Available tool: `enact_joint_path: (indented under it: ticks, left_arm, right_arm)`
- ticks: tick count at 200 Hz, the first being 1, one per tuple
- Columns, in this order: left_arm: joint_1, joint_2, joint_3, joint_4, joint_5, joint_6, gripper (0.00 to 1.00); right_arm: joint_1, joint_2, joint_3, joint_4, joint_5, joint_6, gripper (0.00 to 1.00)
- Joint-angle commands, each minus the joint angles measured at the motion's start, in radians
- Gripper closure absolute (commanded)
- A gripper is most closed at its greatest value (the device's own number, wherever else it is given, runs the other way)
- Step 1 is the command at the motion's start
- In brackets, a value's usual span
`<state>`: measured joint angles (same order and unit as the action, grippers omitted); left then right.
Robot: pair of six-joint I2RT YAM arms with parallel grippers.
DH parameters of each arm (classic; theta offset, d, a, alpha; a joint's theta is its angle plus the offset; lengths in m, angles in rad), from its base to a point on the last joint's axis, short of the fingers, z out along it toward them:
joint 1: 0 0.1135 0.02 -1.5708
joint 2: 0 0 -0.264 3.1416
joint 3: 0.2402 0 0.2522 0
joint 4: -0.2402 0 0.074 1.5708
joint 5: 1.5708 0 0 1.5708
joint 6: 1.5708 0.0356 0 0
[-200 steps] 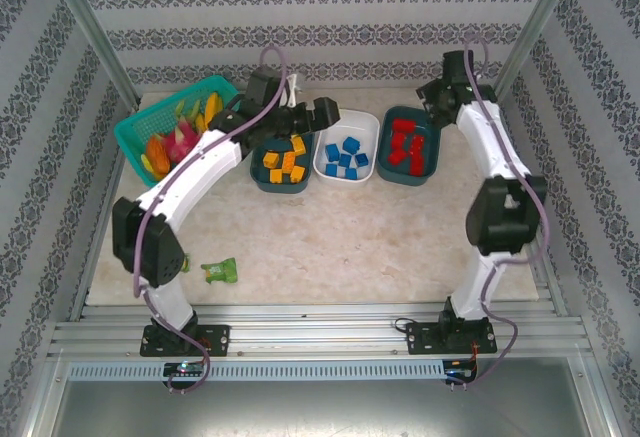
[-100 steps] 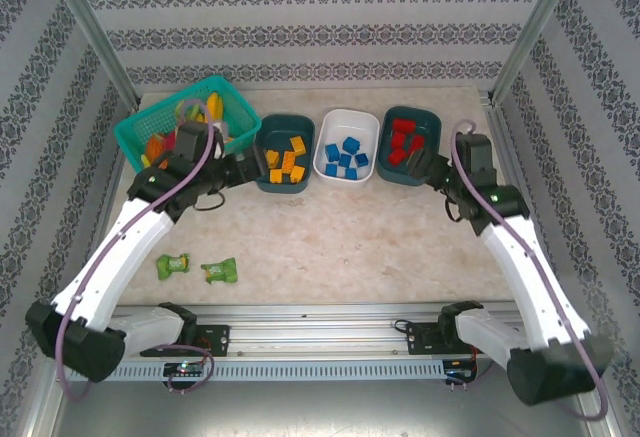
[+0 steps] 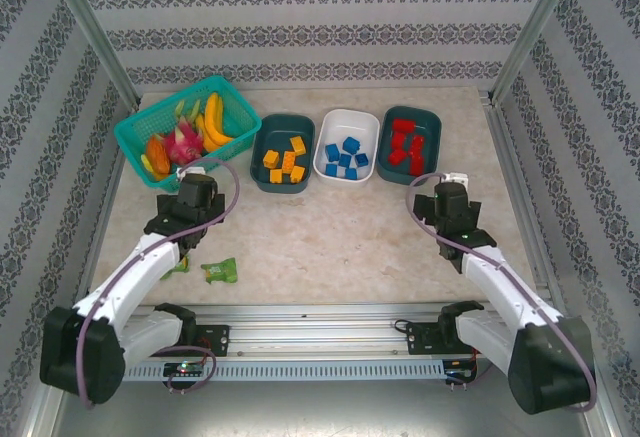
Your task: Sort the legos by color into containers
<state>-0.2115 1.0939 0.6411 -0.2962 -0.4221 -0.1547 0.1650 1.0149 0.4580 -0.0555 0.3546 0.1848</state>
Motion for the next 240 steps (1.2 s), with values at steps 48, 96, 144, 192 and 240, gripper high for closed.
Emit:
enact_joint_path:
  ticks: [48, 96, 144, 192, 240]
  left_arm:
    - [0.135, 0.323, -0.062, 0.638, 0.2, 0.097, 0.0]
    - [0.196, 0.445, -0.077, 0.842, 0.293, 0.11, 0.0]
    - [0.201, 0.462, -0.258, 1.171, 0.28, 0.097, 0.0]
    - [0.198, 0.47, -0.257, 1.186, 0.278, 0.105, 0.0]
    - [0.196, 0.465, -0.237, 1.141, 0.342, 0.132, 0.0]
  right_arm:
    - [-0.086, 0.269, -0.026, 0.543, -0.144, -0.121, 0.02]
    - [-0.144, 0.442, -0.005, 0.772, -0.282, -0.145, 0.02]
    - [-0.153, 0.495, -0.098, 1.0, -0.305, -0.142, 0.02]
    - [-0.153, 0.493, -0.076, 0.953, -0.299, -0.142, 0.02]
    - [-0.148, 0.49, -0.076, 0.951, -0.294, -0.148, 0.02]
